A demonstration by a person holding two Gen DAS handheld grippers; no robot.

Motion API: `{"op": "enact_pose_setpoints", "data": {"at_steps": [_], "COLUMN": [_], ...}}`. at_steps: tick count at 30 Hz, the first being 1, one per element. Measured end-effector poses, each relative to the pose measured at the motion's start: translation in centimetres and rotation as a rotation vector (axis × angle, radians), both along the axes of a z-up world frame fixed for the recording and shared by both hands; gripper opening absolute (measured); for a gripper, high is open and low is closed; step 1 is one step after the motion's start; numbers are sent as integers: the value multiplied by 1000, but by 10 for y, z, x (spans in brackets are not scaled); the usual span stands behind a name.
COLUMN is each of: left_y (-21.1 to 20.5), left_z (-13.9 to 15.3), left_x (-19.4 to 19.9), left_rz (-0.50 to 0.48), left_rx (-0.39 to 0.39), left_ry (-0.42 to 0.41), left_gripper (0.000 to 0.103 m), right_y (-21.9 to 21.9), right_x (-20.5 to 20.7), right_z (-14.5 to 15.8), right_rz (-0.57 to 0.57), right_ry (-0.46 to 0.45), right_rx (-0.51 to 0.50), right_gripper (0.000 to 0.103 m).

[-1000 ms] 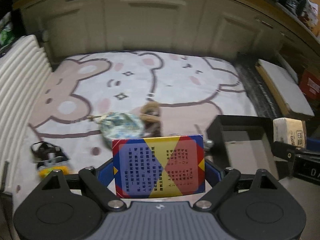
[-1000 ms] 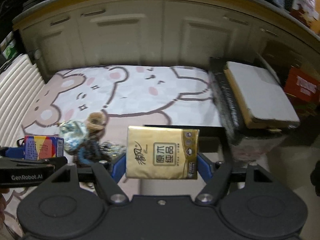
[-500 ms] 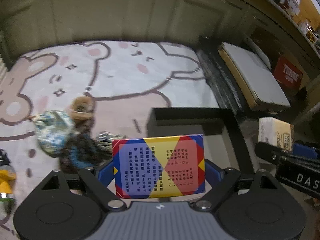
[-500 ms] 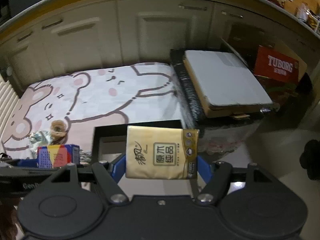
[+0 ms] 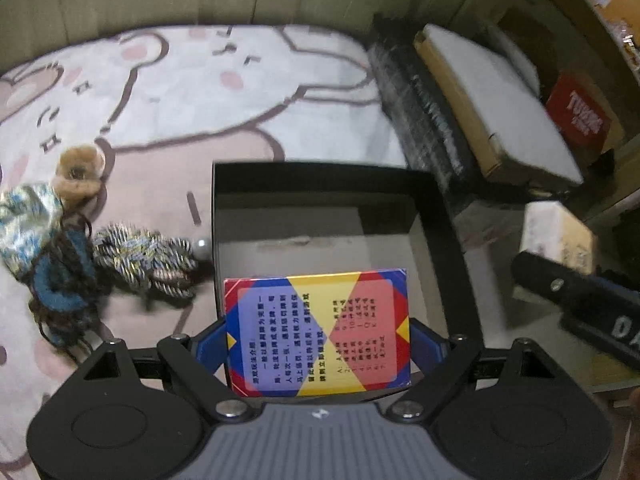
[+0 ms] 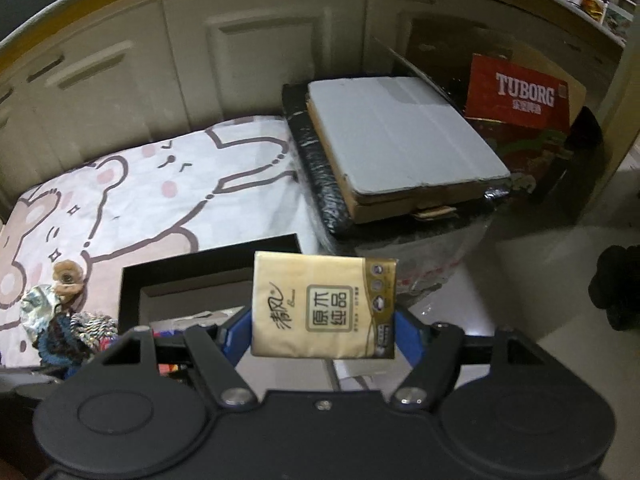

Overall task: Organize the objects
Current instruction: 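Carry the card box and tissue pack over the open black box, then release the card box with the left tool while the right tool lowers the tissue pack into the box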

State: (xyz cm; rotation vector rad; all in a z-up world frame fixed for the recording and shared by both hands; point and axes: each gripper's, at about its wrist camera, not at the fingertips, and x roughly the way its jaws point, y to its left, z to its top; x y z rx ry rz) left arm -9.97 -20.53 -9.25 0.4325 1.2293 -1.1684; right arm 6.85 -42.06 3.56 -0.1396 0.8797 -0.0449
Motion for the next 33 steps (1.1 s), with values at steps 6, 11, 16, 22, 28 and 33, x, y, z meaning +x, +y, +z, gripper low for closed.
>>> {"op": "enact_pose_setpoints", "data": {"at_steps": [6, 11, 16, 22, 28, 33], "left_y": [-2, -1, 11, 22, 29, 27], "left_z": [-8, -7, 12, 22, 23, 23], "left_x": [-4, -9, -9, 14, 62, 79], "left_rz": [13, -44, -86, -77, 90, 122], "left_rx": [34, 47, -9, -45, -41, -43], "left_ry": [-2, 3, -81, -159, -157, -148], "left_gripper": [89, 95, 103, 102, 102, 102], "right_y": [4, 8, 8, 16, 43, 80], "right_x": [4, 4, 4, 7, 14, 20], "right_z": [-4, -3, -1, -12, -48, -80], "right_rz": [-8, -9, -39, -35, 49, 153], "right_ry": [16, 19, 18, 76, 225, 346], "right_rx": [9, 16, 43, 71, 72, 33], "right_gripper": [73, 73, 73, 74, 74, 74]}}
